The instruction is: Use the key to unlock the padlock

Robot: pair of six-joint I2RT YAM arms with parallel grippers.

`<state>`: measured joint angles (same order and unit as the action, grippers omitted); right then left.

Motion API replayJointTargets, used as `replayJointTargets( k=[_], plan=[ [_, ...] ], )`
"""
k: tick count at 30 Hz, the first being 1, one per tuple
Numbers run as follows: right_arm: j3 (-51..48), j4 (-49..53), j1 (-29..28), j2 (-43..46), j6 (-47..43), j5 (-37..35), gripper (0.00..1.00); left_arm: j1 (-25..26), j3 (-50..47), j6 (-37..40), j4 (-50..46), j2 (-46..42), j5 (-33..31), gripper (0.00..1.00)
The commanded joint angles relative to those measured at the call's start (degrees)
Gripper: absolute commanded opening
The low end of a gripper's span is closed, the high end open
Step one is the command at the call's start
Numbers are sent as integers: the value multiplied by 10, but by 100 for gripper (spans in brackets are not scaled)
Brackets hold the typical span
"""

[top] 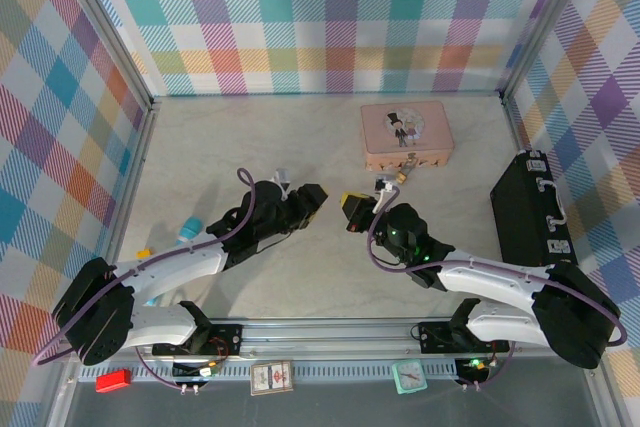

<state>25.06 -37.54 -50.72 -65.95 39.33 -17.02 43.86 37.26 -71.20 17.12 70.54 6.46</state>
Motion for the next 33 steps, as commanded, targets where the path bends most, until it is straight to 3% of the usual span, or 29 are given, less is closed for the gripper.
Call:
replayJointTargets(
  k=[1, 5, 8, 11, 15, 19, 22, 26, 33],
  plan=[
    [7, -41, -4, -1, 27, -6, 0, 6, -15, -23, 57, 8, 4, 49],
    [30, -4, -3, 5, 35, -12, 0, 5, -3, 34, 29, 7, 4, 51],
    [65, 84, 0, 23, 31, -21, 0, 6, 36, 199, -74, 0, -7, 54],
    [90, 142, 11, 36, 44, -9, 0, 6, 45, 376, -118, -3, 10, 61],
    [119, 190, 20, 48, 48, 15, 0, 6, 23, 546, -112, -7, 45, 45],
    [152, 238, 19, 50, 59, 46, 0, 6, -21, 645, -21, -42, 89, 44],
    [157, 246, 20, 54, 79, 65, 0, 7, -58, 705, 47, -89, 88, 44],
    [175, 271, 19, 52, 105, 95, 0, 6, -75, 792, 80, -121, 93, 45],
    [215, 316, 19, 47, 143, 154, 0, -6, -68, 857, 80, -118, 110, 38]
  ],
)
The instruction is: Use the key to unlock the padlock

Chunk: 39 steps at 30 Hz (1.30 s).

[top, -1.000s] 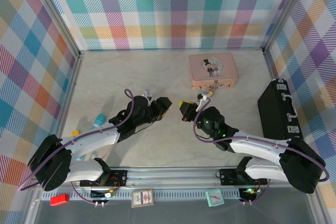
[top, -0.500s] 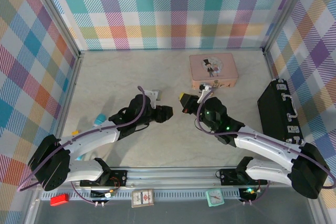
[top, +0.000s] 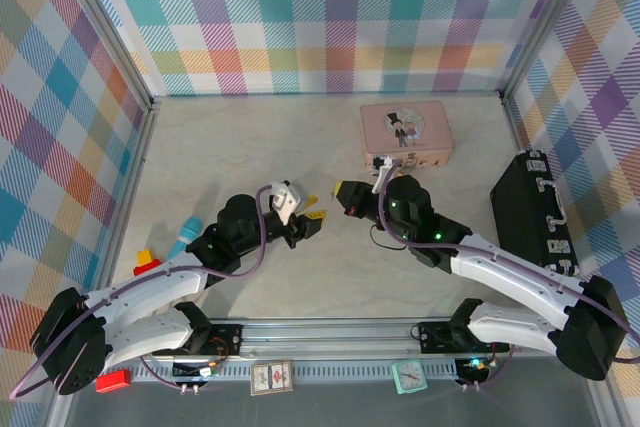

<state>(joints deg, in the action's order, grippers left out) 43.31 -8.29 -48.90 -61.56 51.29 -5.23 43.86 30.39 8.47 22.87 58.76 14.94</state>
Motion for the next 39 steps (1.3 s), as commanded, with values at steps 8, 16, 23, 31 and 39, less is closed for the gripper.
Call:
replayJointTargets(
  k=[8, 16, 23, 31, 39],
  plan=[
    [24, -7, 0, -3, 56, 70, 0, -22, 1, 61, 51, 12, 65, 26],
    [23, -16, -1, -11, 70, 82, 0, -24, -4, 55, 65, 11, 68, 24],
    [22, -17, -1, -8, 70, 78, 0, -29, -3, 51, 61, 6, 58, 17],
    [20, -19, -1, -8, 73, 75, 0, -34, -3, 50, 54, 2, 58, 13],
    [17, -10, -1, -9, 75, 66, 0, -38, 7, 56, 33, 8, 50, 5]
  ],
)
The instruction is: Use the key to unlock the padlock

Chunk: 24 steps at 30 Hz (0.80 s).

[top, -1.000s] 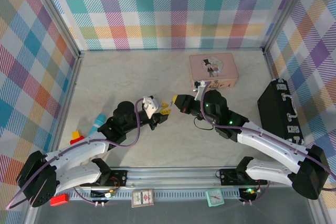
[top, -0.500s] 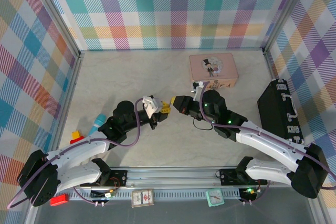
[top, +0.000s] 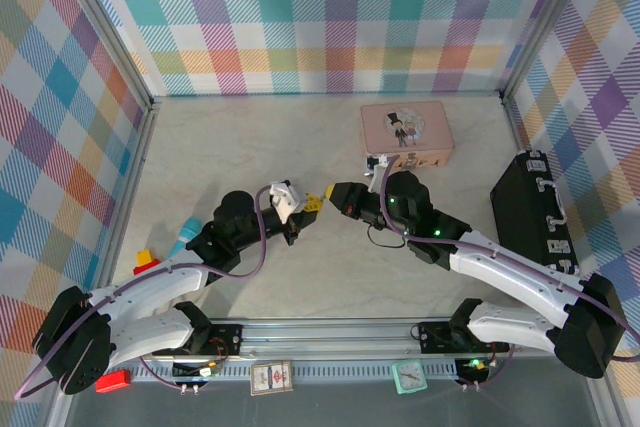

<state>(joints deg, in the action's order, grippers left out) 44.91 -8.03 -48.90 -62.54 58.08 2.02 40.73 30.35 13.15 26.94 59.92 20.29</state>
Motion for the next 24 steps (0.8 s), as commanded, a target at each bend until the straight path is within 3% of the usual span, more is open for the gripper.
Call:
replayJointTargets(
  k=[1, 5, 8, 12, 19, 24],
  plan=[
    [1, -10, -1, -1, 7, -9, 0, -7, 11, 13, -14, -2, -7, 4],
    [22, 60, 0, -5, 0, -44, 3, -7, 41, 31, -67, 12, -33, 0],
    [67, 178, 9, -18, -20, -76, 26, -7, 86, 60, -141, 38, -41, 0],
    [72, 222, 51, -18, -26, -30, 41, -7, 145, 94, -214, 84, -95, 0],
    [-24, 158, 161, 31, 57, 93, 43, -5, 196, 242, -277, 130, -111, 0],
    [-73, 91, 184, 41, 127, 145, 42, 10, 197, 380, -289, 127, -105, 0]
  ],
)
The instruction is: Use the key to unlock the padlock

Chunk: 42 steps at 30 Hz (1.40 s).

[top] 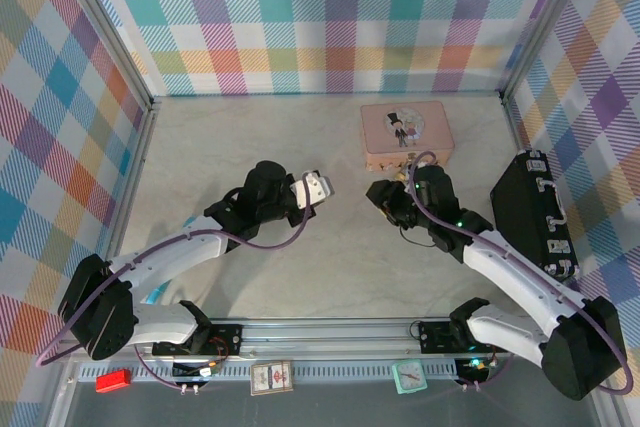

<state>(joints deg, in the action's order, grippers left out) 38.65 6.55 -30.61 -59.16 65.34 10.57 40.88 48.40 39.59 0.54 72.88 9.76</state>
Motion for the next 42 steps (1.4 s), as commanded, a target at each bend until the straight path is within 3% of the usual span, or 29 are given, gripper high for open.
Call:
replayJointTargets(
  k=[1, 7, 16, 23, 27, 42],
  plan=[
    [-15, -68, 1, 1, 69, 72, 42, 12, 20, 140, -31, -1, 1, 0],
    [-47, -198, -8, -40, 171, 143, 40, 24, 46, 224, -57, 13, 11, 0],
    [-67, -250, -29, -41, 235, 119, 38, 46, 52, 278, -44, 41, -26, 0],
    [-68, -249, -36, -44, 258, 112, 33, 71, 35, 288, -14, 48, -56, 0],
    [-43, -189, -40, -39, 236, 103, 31, 81, 35, 296, -21, 56, -79, 0],
    [-38, -199, -45, -61, 246, 106, 22, 102, 29, 309, -18, 57, -110, 0]
  ],
)
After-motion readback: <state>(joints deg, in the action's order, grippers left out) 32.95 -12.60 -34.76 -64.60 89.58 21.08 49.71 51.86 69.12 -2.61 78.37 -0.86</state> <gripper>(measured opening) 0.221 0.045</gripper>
